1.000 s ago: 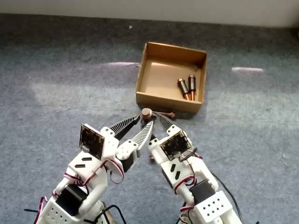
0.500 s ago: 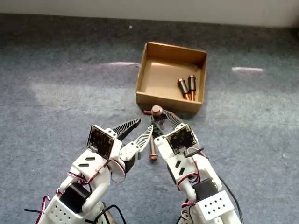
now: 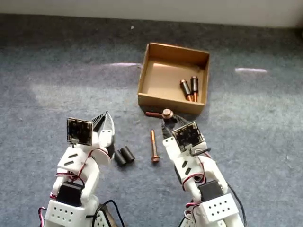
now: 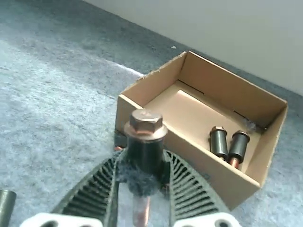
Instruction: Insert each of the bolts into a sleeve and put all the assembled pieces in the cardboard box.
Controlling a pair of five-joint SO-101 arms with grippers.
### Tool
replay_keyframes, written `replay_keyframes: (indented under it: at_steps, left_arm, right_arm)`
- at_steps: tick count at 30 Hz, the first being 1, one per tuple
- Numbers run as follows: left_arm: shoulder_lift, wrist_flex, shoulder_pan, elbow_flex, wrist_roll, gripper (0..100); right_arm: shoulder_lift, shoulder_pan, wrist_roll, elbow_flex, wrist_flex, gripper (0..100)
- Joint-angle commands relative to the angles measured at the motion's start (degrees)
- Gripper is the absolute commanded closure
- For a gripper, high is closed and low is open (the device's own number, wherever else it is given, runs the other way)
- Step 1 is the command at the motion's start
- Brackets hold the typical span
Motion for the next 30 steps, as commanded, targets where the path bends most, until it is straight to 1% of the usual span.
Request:
replay_keyframes:
  at_steps: [1,4,9,12,21,23,26,30]
  left_arm:
    - [-0.7,0.2,-5.1,1.3,-0.8,99]
    - [-0.7,1.9,-5.5,1.3,-0.8,99]
    - [-0.7,10.0,-5.4,1.3,-0.8,99]
    - [-0.7,13.4,-5.4,1.3,-0.8,99]
    - [-0.7,13.5,-5.3,1.3,-0.8,99]
    - [-0.7,13.5,-5.3,1.3,-0.8,99]
    - [-0.7,13.5,-5.4,1.3,-0.8,99]
    - [-0.7,13.5,-5.4,1.3,-0.8,99]
  right_arm:
    - [-0.7,3.8,0.4,6.6,0.0,99.3]
    - [-1.0,5.8,0.4,6.0,4.6,99.3]
    - [-0.7,6.5,0.4,-3.6,18.6,99.3]
    - [-0.6,6.5,0.4,-8.5,24.4,99.3]
    - [1.5,6.3,0.4,-25.7,36.4,99.3]
    - [5.3,6.2,0.4,-30.7,37.6,99.3]
    - [14.2,6.4,0.4,-37.4,36.8,99.3]
    - [27.6,6.5,0.4,-44.4,30.2,99.3]
